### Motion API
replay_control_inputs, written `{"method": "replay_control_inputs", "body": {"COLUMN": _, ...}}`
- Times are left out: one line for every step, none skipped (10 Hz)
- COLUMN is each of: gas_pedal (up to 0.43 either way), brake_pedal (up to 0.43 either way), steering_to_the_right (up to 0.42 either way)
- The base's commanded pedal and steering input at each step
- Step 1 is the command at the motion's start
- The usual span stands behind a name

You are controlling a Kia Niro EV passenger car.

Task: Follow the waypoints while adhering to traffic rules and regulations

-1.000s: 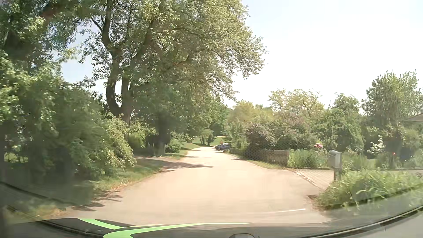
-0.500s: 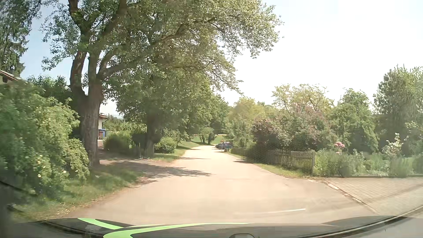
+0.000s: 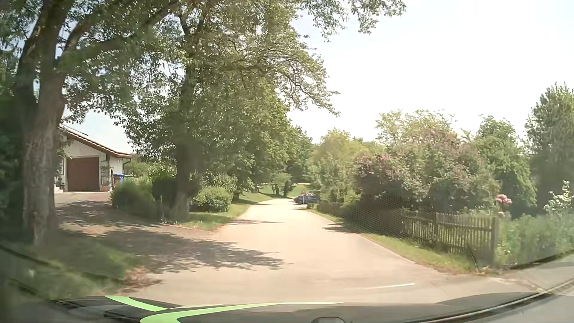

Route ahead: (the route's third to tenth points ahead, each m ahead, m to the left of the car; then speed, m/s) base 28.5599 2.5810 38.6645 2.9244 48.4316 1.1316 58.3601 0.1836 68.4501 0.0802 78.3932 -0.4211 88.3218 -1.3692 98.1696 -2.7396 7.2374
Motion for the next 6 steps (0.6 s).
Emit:
{"method": "replay_control_inputs", "body": {"gas_pedal": 0.000, "brake_pedal": 0.049, "steering_to_the_right": -0.011}}
{"method": "replay_control_inputs", "body": {"gas_pedal": 0.000, "brake_pedal": 0.073, "steering_to_the_right": -0.012}}
{"method": "replay_control_inputs", "body": {"gas_pedal": 0.000, "brake_pedal": 0.079, "steering_to_the_right": -0.012}}
{"method": "replay_control_inputs", "body": {"gas_pedal": 0.000, "brake_pedal": 0.091, "steering_to_the_right": -0.012}}
{"method": "replay_control_inputs", "body": {"gas_pedal": 0.000, "brake_pedal": 0.098, "steering_to_the_right": -0.013}}
{"method": "replay_control_inputs", "body": {"gas_pedal": 0.000, "brake_pedal": 0.110, "steering_to_the_right": -0.014}}
